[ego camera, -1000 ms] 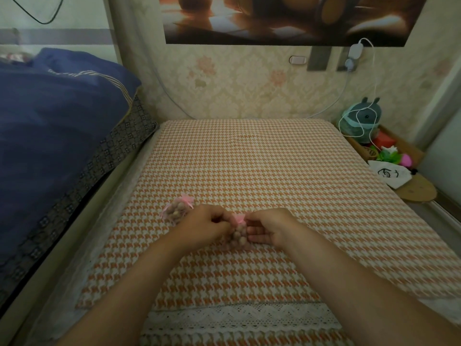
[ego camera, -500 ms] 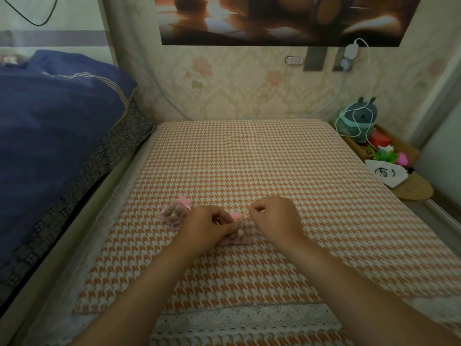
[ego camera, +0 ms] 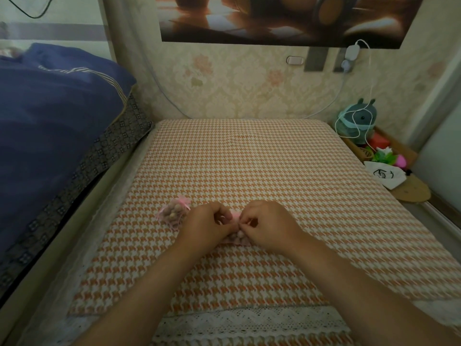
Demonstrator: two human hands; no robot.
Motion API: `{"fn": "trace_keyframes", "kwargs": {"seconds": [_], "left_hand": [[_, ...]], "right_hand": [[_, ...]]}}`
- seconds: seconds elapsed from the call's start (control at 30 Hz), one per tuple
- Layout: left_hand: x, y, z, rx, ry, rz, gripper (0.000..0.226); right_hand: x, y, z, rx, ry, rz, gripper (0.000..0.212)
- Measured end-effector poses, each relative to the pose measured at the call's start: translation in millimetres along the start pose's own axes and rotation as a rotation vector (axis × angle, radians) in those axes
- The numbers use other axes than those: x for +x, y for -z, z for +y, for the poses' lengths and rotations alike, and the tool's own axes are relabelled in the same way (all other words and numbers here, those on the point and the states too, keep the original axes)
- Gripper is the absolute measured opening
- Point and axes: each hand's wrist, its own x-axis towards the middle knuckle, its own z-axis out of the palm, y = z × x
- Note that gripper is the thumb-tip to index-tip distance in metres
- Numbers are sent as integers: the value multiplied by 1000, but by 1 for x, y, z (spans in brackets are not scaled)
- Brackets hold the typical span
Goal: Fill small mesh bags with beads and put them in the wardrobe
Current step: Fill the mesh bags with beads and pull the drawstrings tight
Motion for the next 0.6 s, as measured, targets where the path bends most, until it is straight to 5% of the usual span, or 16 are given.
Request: {"fn": "trace_keyframes", "kwargs": {"seconds": [0.33, 0.47, 0.6], "left_hand": [[2, 24, -3, -16, 28, -184, 17], [4, 24, -5, -16, 81, -116, 11], [5, 21, -6, 77, -42, -35, 11]], "right_hand": [[2, 2, -6, -108, 229, -39, 16], [4, 1, -7, -154, 245, -53, 21], [4, 0, -9, -181, 254, -48, 25]]}}
